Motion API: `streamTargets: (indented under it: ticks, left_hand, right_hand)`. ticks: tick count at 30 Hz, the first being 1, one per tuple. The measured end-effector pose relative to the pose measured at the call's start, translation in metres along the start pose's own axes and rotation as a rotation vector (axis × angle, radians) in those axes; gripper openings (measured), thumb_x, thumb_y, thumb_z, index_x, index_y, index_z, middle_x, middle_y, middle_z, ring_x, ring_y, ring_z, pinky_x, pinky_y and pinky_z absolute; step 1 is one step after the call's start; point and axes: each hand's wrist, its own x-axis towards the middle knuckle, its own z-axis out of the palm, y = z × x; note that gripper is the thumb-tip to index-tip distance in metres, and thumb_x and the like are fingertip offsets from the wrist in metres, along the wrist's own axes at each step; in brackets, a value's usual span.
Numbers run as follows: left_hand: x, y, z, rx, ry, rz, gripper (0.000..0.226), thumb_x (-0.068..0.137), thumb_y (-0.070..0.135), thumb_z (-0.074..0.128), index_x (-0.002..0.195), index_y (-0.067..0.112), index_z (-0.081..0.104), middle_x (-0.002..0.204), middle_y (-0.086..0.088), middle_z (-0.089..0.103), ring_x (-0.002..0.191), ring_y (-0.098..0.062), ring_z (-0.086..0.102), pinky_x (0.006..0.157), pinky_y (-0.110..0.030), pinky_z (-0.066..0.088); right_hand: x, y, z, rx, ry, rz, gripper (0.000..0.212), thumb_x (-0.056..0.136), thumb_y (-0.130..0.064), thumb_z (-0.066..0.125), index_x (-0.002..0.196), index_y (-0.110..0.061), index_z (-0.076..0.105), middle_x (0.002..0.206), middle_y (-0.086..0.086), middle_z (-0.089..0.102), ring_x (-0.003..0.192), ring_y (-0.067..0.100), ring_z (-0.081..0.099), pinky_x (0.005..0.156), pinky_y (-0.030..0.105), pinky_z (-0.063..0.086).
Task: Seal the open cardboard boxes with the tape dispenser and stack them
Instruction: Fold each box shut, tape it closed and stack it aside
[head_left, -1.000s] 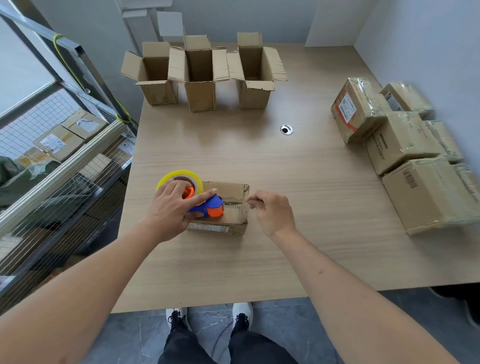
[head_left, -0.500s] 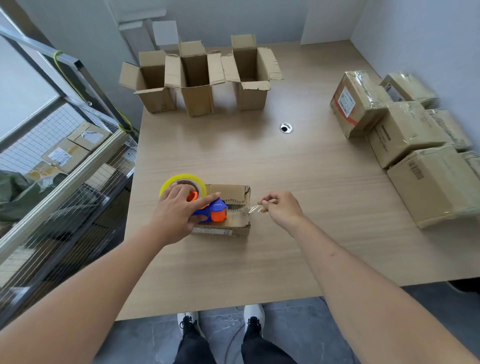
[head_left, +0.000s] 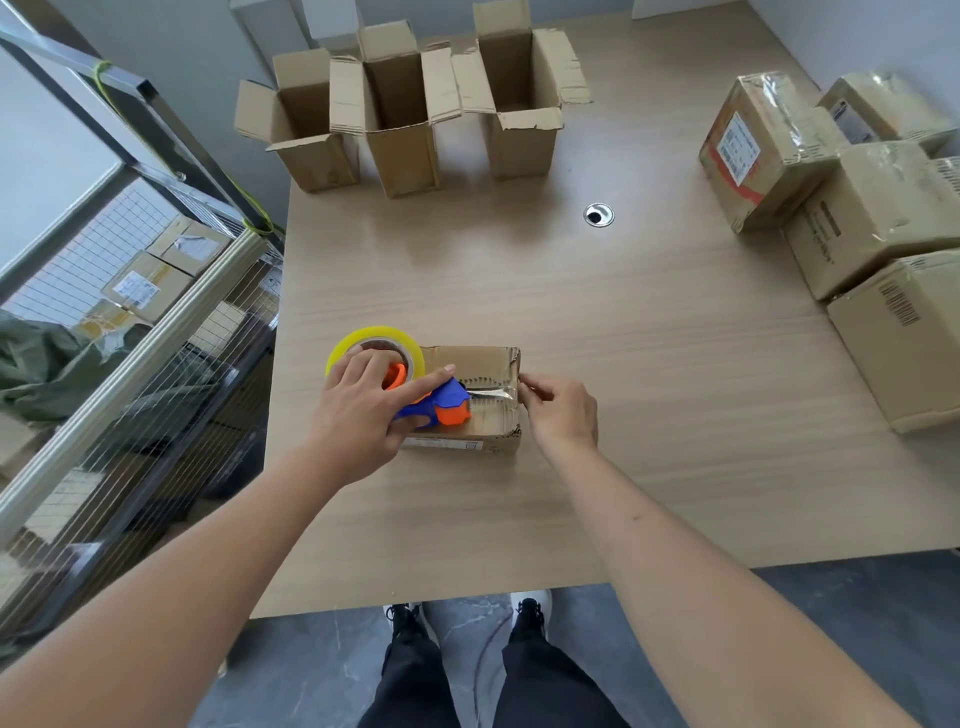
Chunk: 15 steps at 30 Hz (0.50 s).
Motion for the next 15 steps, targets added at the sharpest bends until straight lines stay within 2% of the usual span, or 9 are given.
streamTargets:
  ticks: [1, 3, 5, 7, 11, 13, 15]
  left_hand:
    - [0.000, 0.000, 0.000, 0.001, 0.000, -0.005, 0.061, 0.098, 0.045, 0.060, 0.154, 0.049, 0.037, 0.124, -0.010, 0.055, 0.120, -0.034, 0.049, 0.110, -0.049, 0.031]
    - [0.000, 0.000, 0.001, 0.000, -0.004, -0.022, 0.059, 0.099, 0.049, 0.052, 0.155, 0.051, 0.034, 0.124, -0.009, 0.054, 0.120, -0.034, 0.048, 0.110, -0.048, 0.031]
    - [0.000, -0.001, 0.004, 0.004, -0.006, -0.026, 0.061, 0.100, 0.048, 0.054, 0.155, 0.053, 0.030, 0.124, -0.009, 0.053, 0.120, -0.035, 0.048, 0.111, -0.048, 0.031]
    - [0.001, -0.002, 0.006, 0.022, -0.002, -0.017, 0.066, 0.098, 0.048, 0.059, 0.156, 0.054, 0.028, 0.124, -0.008, 0.052, 0.120, -0.035, 0.049, 0.112, -0.049, 0.031]
    - [0.001, -0.002, 0.008, 0.031, 0.021, -0.006, 0.069, 0.096, 0.046, 0.062, 0.156, 0.053, 0.029, 0.122, -0.008, 0.053, 0.118, -0.035, 0.050, 0.112, -0.050, 0.033]
    - [0.001, -0.003, 0.009, 0.033, 0.035, 0.001, 0.069, 0.095, 0.046, 0.063, 0.155, 0.052, 0.030, 0.121, -0.008, 0.053, 0.116, -0.034, 0.050, 0.112, -0.050, 0.032]
    - [0.001, -0.003, 0.009, 0.033, 0.046, 0.006, 0.068, 0.095, 0.047, 0.062, 0.155, 0.052, 0.032, 0.120, -0.007, 0.054, 0.115, -0.034, 0.049, 0.112, -0.050, 0.032]
  right_hand:
    - [-0.002, -0.002, 0.004, 0.001, 0.027, 0.024, 0.030, 0.093, -0.044, 0.067, 0.123, -0.042, 0.071, 0.121, -0.009, 0.073, 0.114, 0.019, 0.066, 0.085, 0.029, 0.052]
    - [-0.002, -0.003, 0.008, 0.056, 0.032, 0.089, 0.044, 0.094, -0.044, 0.068, 0.137, -0.037, 0.062, 0.137, -0.005, 0.064, 0.126, 0.021, 0.059, 0.097, 0.032, 0.049]
    - [0.000, -0.002, 0.011, 0.166, -0.030, 0.123, 0.043, 0.096, -0.040, 0.067, 0.138, -0.030, 0.063, 0.139, -0.001, 0.062, 0.126, 0.021, 0.059, 0.104, 0.036, 0.050]
    - [-0.003, -0.004, 0.018, 0.261, -0.055, 0.110, 0.035, 0.102, -0.032, 0.058, 0.136, -0.028, 0.064, 0.136, -0.004, 0.066, 0.125, 0.017, 0.060, 0.105, 0.029, 0.047]
    - [-0.013, -0.023, 0.036, 0.400, 0.068, 0.013, 0.046, 0.109, -0.023, 0.034, 0.155, -0.028, 0.041, 0.158, -0.011, 0.043, 0.143, 0.007, 0.040, 0.112, 0.018, 0.029]
    - [-0.012, -0.028, 0.044, 0.416, 0.043, -0.037, 0.047, 0.111, -0.024, 0.031, 0.158, -0.028, 0.035, 0.162, -0.011, 0.036, 0.147, 0.005, 0.034, 0.112, 0.015, 0.024]
    - [-0.010, -0.028, 0.049, 0.387, -0.001, -0.036, 0.050, 0.111, -0.035, 0.028, 0.161, -0.030, 0.027, 0.165, -0.011, 0.030, 0.149, 0.007, 0.031, 0.111, 0.016, 0.021]
